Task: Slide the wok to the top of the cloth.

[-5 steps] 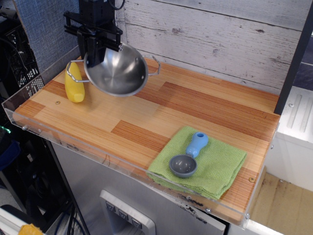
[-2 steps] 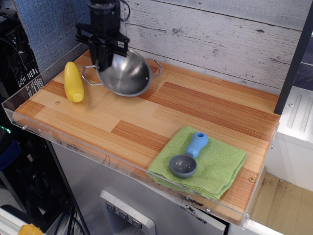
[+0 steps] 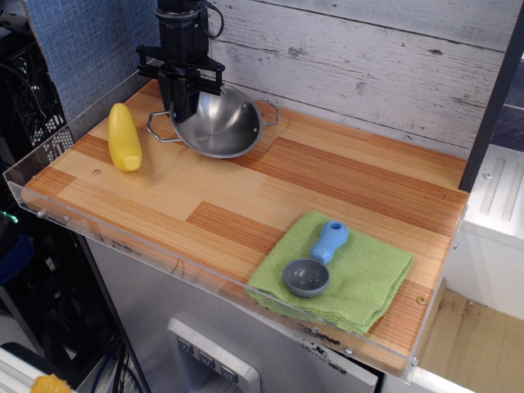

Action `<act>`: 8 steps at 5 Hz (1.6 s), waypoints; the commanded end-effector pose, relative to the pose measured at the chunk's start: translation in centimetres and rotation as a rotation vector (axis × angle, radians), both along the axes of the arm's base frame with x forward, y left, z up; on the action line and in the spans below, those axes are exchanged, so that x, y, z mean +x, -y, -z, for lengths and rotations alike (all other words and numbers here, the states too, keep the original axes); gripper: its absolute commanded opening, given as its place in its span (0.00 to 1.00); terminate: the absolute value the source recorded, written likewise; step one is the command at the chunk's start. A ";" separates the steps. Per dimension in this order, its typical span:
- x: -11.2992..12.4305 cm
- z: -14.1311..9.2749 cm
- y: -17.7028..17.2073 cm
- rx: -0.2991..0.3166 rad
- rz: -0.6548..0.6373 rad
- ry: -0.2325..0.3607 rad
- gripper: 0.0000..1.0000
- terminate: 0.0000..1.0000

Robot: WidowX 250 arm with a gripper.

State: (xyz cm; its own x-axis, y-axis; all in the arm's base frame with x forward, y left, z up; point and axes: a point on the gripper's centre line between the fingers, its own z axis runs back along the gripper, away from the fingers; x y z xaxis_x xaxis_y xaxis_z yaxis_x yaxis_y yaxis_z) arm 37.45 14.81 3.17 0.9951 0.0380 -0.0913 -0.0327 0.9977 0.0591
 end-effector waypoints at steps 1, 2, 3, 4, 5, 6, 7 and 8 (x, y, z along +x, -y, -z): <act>-0.4 -1.6 0.1 0.017 -0.010 0.030 1.00 0.00; -0.6 -2.6 0.5 0.019 0.010 0.045 1.00 0.00; -0.9 -4.4 0.8 0.030 0.010 0.084 1.00 0.00; -1.4 -6.3 0.9 0.048 0.016 0.116 1.00 0.00; -1.9 -8.3 1.7 0.079 0.028 0.135 1.00 0.00; -2.2 -10.2 3.6 0.064 0.091 0.131 1.00 0.00; -2.7 -12.0 4.9 0.052 0.126 0.137 1.00 0.00; -3.7 -14.0 5.5 0.051 0.129 0.160 1.00 0.00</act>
